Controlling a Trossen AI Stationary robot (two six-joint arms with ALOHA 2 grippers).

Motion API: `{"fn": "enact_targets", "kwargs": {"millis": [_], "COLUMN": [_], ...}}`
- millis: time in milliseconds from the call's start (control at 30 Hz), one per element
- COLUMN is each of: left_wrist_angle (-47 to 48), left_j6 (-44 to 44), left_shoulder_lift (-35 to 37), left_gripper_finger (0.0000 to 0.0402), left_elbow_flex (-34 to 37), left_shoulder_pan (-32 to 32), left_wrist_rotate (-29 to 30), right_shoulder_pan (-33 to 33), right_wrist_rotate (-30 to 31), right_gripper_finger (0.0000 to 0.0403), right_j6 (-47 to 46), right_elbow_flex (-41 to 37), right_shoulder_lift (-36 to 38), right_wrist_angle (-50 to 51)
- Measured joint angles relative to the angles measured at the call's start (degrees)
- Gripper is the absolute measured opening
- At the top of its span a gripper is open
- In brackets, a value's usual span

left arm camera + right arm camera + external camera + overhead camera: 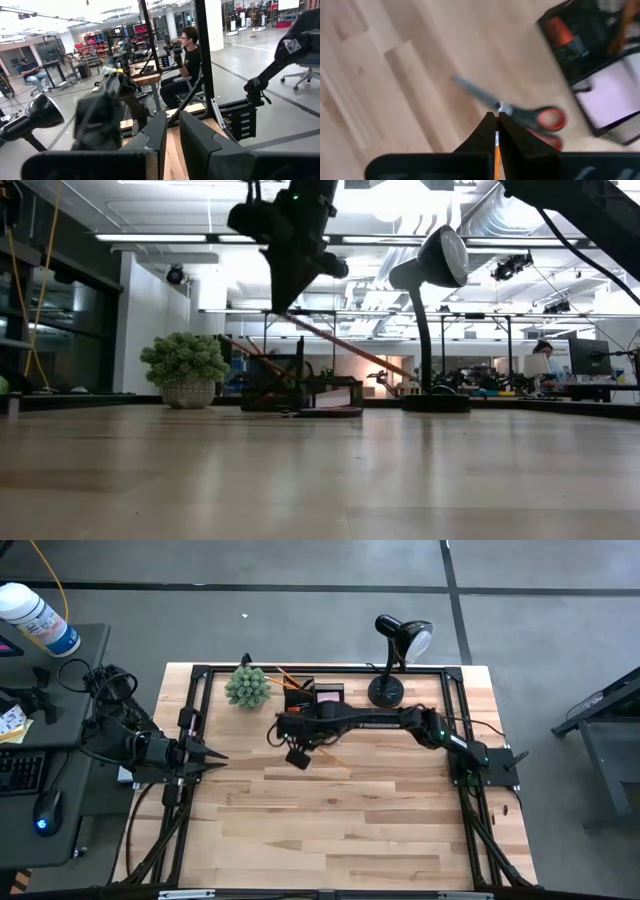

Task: Pick and place office supplies into organizer
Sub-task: Put the pencil into the black desk organizer

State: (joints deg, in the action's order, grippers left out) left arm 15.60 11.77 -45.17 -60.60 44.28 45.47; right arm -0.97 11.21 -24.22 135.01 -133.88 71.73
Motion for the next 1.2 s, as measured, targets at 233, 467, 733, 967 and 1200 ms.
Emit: {"fn": "enact_targets", "kwargs": {"millis": [233, 467, 733, 967, 1200], "left_wrist_angle": [1.03, 1.87, 2.64, 3.5, 5.77], "left_j6": [-0.1, -0.11, -0.24, -0.26, -0.17], "left_shoulder_lift": [-0.02, -0.02, -0.02, -0.02, -0.03], "left_gripper_finger": [0.0042, 0.0042, 0.0042, 0.0042, 0.0042], "left_elbow_flex": [0.01, 0.02, 0.02, 0.02, 0.02], "left_shoulder_pan": [0.0, 0.0, 0.0, -0.01, -0.01], "left_wrist_rotate": [0.0, 0.0, 0.02, 0.04, 0.69], "right_shoulder_pan": [-3.36, -6.31, -9.6, -11.89, -14.22], "right_wrist_rotate": [3.15, 5.07, 5.16, 7.32, 7.72], "right_gripper_finger": [0.0001, 0.0001, 0.0001, 0.0, 0.0], "right_j6": [4.53, 9.88, 15.22, 22.03, 28.16], "right_elbow_flex": [0.01, -0.01, -0.01, -0.01, -0.01], "right_shoulder_lift": [3.67, 5.54, 5.92, 5.88, 5.83], "right_wrist_angle": [-4.87, -15.27, -26.9, -36.0, -43.03]}}
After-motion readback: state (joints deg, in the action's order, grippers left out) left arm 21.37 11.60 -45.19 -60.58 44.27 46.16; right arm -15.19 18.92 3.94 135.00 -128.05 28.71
